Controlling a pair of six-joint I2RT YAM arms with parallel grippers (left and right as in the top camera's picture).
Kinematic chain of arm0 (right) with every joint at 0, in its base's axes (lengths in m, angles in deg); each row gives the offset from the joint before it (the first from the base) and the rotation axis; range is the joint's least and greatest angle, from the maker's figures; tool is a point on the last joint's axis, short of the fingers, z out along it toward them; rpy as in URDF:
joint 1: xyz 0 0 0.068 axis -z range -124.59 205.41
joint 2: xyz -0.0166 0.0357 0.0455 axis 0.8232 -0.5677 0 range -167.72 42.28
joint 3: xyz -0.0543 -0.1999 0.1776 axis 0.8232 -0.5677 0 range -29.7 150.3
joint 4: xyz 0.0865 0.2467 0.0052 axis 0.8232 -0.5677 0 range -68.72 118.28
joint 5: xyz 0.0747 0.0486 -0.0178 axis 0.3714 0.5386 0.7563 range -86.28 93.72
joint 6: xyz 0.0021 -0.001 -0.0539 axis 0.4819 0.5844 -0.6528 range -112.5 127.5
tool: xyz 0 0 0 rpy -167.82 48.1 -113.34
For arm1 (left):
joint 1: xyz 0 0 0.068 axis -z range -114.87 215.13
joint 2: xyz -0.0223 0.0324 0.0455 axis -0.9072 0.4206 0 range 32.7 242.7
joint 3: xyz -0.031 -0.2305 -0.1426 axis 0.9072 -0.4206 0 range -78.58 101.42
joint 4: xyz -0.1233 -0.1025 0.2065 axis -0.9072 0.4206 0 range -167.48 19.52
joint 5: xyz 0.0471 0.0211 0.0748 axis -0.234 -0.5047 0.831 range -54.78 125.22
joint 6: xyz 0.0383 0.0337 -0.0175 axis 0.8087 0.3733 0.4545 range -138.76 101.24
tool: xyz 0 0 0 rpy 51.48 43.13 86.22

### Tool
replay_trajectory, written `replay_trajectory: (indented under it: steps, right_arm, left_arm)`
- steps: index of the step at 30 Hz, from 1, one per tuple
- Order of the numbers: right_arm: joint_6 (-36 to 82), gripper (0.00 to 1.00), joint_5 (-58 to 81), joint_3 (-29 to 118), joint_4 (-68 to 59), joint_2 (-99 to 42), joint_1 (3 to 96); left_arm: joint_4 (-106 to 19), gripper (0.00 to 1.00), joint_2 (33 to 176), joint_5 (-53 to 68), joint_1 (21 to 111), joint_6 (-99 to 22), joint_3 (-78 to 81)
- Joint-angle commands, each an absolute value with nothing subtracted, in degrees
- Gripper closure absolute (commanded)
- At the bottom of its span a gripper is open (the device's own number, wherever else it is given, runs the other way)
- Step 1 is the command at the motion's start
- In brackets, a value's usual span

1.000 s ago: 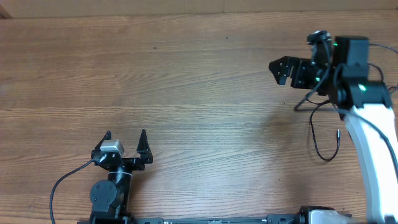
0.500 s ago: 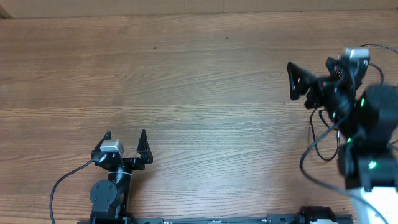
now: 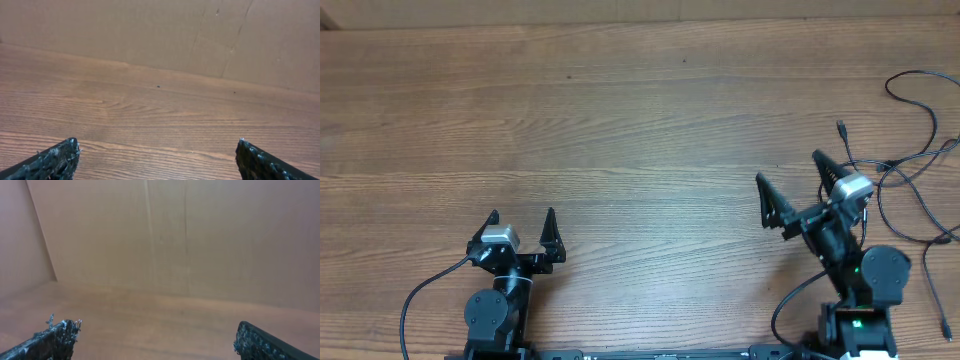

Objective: Untangle cables

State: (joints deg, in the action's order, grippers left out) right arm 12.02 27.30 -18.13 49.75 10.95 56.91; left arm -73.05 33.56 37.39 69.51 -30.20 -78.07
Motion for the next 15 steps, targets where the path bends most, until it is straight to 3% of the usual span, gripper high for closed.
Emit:
replay_trajectory:
  steps: [1,11,15]
  right_arm:
    - [12.15,0.0,27.84,-21.93,50.15,13.2,56.95]
    - [12.08,0.0,27.58,-29.4,44.18,22.14,56.91]
    - [12.08,0.0,25.66,-29.25,34.56,27.08,56.69]
  left_arm:
    - [-73.1,0.01,32.95,37.11,69.16,-28.89,-78.27]
    - [-73.1,0.0,32.95,37.13,69.16,-28.87,-78.27]
    - [-73.12,0.0,32.95,37.11,69.16,-28.89,-78.27]
